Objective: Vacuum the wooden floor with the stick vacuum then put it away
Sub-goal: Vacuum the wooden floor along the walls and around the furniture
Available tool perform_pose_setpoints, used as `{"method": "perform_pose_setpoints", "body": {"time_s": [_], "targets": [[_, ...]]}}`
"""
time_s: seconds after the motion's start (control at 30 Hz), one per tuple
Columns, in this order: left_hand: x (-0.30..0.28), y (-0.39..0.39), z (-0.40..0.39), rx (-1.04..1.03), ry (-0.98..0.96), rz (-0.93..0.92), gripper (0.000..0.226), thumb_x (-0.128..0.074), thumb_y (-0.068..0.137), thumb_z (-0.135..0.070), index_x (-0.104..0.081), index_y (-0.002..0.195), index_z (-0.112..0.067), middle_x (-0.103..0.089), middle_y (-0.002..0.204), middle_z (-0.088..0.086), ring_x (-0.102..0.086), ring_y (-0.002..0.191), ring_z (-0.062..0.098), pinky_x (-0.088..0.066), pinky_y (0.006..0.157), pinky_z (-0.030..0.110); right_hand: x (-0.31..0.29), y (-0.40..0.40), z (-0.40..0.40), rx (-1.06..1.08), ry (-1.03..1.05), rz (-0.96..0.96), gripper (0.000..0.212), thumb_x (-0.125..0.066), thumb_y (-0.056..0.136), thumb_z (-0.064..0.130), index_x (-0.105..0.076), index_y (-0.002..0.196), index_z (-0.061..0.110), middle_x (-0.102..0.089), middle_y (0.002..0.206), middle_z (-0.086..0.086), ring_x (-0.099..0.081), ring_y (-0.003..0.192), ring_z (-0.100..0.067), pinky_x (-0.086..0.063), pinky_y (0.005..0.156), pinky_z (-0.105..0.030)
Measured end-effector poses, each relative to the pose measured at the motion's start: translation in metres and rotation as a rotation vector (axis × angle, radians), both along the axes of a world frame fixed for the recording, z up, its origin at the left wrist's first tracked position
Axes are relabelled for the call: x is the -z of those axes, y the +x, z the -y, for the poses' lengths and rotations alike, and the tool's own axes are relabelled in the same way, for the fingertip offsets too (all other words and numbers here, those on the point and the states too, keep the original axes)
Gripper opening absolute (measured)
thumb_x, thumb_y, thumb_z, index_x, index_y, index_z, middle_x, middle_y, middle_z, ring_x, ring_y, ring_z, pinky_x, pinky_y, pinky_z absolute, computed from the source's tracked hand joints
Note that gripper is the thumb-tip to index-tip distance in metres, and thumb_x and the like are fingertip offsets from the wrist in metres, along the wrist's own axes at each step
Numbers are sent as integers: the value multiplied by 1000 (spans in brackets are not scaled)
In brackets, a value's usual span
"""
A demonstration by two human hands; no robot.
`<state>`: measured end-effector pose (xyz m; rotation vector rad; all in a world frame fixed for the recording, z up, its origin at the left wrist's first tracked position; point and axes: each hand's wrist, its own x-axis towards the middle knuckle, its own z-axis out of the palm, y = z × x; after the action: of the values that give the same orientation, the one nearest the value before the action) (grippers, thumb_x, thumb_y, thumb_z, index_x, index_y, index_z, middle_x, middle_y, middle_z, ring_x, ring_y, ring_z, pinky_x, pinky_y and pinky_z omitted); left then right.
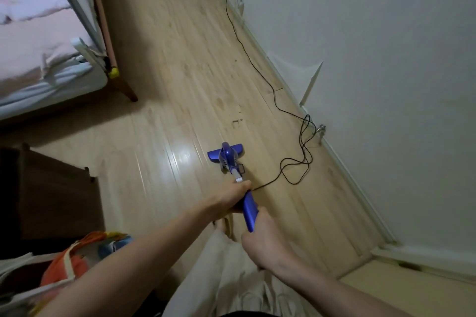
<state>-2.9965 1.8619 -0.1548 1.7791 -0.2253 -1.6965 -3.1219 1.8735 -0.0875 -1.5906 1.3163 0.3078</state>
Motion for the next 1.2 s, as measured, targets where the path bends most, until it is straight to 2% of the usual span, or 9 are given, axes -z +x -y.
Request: {"method": "perform_pose_setpoints", "body": {"time_s": [0.1,0.17,0.23,0.47,0.6,0.67,0.9,1.03,1.2], "targets": [[3,7,3,9,-22,46,7,-46,95,-13,-46,89,-8,-57,81,12,-60,75,24,-54,81,36,11,11,0,28,-4,-25,40,-56,90,11,-41,127,13,-50,91,0,-56,68,-16,-48,48,-25],[5,10,10,-20,-21,80,7,-46,95,-13,-47,89,-8,-57,83,13,-59,73,23,-54,79,36,21,18,7,25,-42,-43,36,-57,88,10,-44,121,13,-52,93,-3,-58,76,-21,-56,61,-33],[7,12,19,-47,-27,97,8,-46,95,-13,-47,91,-6,-57,82,13,-61,72,23,-54,73,33,25,23,13,30,-98,-57,32,-56,88,11,-45,118,13,-47,83,2,-55,78,-21,-57,72,-37],[13,-14,33,-11,-65,83,9,-47,91,-13,-44,83,-11,-53,86,15,-58,84,29,-54,85,42,19,-3,17,76,-183,-73,38,-55,87,12,-47,124,15,-42,77,8,-55,76,-21,-55,66,-36],[9,-28,33,81,-48,45,10,-48,91,-16,-45,83,-12,-52,81,10,-58,87,29,-53,91,44,14,-20,9,136,-177,-56,24,-55,89,13,-42,107,21,-46,81,6,-55,63,-14,-55,56,-31],[7,-24,34,110,-34,40,11,-48,93,-17,-45,83,-12,-52,82,10,-58,88,29,-53,92,44,16,-17,8,161,-163,-43,23,-55,87,13,-41,104,21,-48,81,5,-55,65,-15,-57,62,-35],[21,-3,50,73,-22,144,12,-46,91,-12,-43,79,-12,-52,82,14,-57,76,27,-53,78,36,37,13,21,192,-95,-16,33,-55,86,14,-46,118,16,-56,91,-2,-61,78,-23,-59,68,-42],[27,14,73,-14,-39,126,10,-45,93,-10,-42,83,-9,-52,76,11,-61,66,23,-53,61,29,46,30,51,166,-87,-14,39,-57,85,15,-46,122,16,-57,97,-4,-60,82,-24,-59,73,-43],[36,42,109,-15,-48,104,8,-45,95,-12,-43,88,-10,-54,80,11,-61,69,22,-54,68,32,56,54,92,91,-117,-54,44,-57,86,14,-45,128,16,-55,94,-4,-60,81,-26,-58,72,-43]]}}
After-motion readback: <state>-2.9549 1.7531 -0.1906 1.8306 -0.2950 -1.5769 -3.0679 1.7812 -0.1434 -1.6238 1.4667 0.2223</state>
